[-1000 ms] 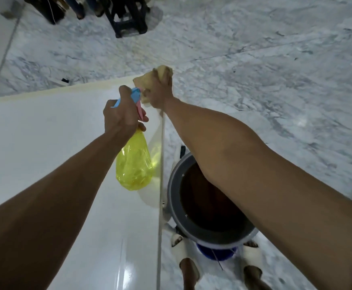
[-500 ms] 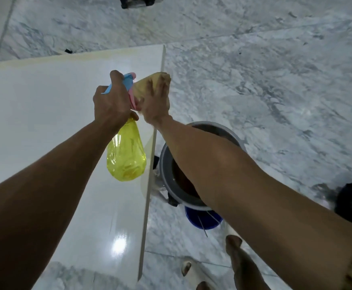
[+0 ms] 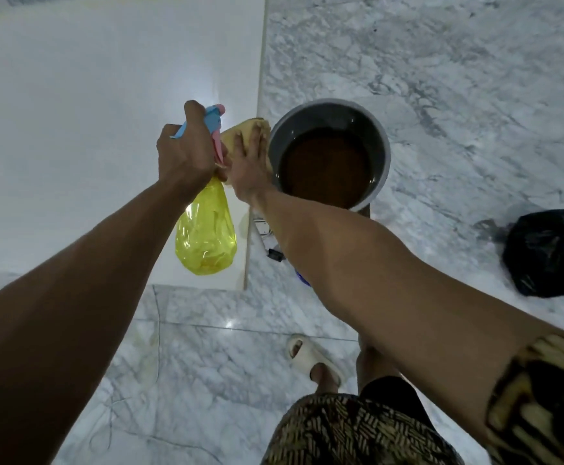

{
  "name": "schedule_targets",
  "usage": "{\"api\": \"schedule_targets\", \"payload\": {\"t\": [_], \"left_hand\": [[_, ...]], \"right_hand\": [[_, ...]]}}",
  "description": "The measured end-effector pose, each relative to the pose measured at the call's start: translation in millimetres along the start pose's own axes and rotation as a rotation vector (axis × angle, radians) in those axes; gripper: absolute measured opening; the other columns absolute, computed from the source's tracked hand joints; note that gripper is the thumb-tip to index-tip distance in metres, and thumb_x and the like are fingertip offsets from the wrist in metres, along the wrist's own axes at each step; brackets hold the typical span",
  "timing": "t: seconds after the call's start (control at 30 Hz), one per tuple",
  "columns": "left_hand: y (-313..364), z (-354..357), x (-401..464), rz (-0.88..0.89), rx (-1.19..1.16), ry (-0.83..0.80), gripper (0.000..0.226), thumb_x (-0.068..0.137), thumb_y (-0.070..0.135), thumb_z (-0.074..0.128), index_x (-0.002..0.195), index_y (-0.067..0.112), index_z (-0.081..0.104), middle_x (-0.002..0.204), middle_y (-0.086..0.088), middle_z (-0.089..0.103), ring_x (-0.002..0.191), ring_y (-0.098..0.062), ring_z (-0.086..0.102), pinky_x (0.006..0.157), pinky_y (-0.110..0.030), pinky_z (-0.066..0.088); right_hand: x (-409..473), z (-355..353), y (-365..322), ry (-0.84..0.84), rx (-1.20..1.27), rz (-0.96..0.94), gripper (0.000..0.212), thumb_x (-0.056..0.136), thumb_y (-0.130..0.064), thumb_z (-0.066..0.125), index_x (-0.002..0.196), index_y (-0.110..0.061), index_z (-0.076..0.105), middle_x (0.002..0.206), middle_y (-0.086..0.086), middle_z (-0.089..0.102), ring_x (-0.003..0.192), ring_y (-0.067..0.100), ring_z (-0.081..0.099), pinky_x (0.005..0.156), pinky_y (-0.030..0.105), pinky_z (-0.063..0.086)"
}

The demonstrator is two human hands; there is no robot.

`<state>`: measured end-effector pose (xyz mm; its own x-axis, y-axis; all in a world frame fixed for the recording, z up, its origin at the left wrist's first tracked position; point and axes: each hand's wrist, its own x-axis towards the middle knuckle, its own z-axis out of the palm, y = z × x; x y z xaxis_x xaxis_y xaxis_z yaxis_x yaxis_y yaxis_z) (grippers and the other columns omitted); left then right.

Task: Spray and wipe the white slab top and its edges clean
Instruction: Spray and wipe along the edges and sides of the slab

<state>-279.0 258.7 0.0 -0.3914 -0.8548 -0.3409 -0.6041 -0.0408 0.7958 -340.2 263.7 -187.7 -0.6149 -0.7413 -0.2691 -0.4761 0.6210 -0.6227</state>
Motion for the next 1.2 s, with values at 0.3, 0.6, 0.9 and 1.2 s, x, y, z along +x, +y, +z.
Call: {"api": "schedule_targets", "payload": {"t": [0.3, 0.6, 0.9, 1.2], "left_hand": [[-74, -64, -116, -0.048, 0.006, -0.022, 0.054, 0.079, 0.065, 0.036, 0.098, 0.035, 0.077, 0.102, -0.034, 0.066, 0.083, -0.041, 0.072, 0.050, -0.034, 0.053], [-103, -96, -177, -0.018, -0.084, -0.009, 0.043, 0.109, 0.035, 0.034, 0.104, 0.032, 0.077, 0.067, -0.013, 0.063, 0.057, -0.018, 0.068, 0.045, -0.027, 0.051], [-61, -86, -212, 0.063, -0.131, -0.090, 0.041, 0.111, 0.035, 0.034, 0.106, 0.028, 0.075, 0.072, -0.016, 0.065, 0.074, -0.031, 0.069, 0.050, -0.033, 0.052], [39, 44, -211, 0.098, -0.161, -0.236, 0.045, 0.111, 0.032, 0.045, 0.087, 0.010, 0.077, 0.057, -0.009, 0.065, 0.060, -0.027, 0.066, 0.039, -0.027, 0.048]], "right_hand": [[-158, 33, -16, -0.088, 0.155, 0.062, 0.065, 0.103, -0.020, 0.045, 0.158, -0.012, 0.011, 0.164, 0.018, -0.014, 0.151, 0.039, -0.011, 0.123, 0.052, 0.010], [-264, 50, -32, -0.244, 0.330, 0.300, 0.051, 0.107, -0.017, 0.034, 0.155, -0.010, 0.019, 0.161, 0.012, 0.020, 0.146, 0.030, 0.025, 0.110, 0.027, 0.026], [-314, -59, 24, -0.507, 1.176, 0.473, 0.039, 0.104, -0.028, 0.049, 0.139, -0.013, 0.051, 0.134, 0.012, 0.060, 0.114, 0.025, 0.061, 0.097, 0.040, 0.052], [-325, -232, 141, -0.249, 1.771, 0.437, 0.059, 0.101, -0.052, 0.044, 0.142, -0.011, 0.054, 0.140, 0.019, 0.056, 0.125, 0.034, 0.058, 0.102, 0.046, 0.051]]}}
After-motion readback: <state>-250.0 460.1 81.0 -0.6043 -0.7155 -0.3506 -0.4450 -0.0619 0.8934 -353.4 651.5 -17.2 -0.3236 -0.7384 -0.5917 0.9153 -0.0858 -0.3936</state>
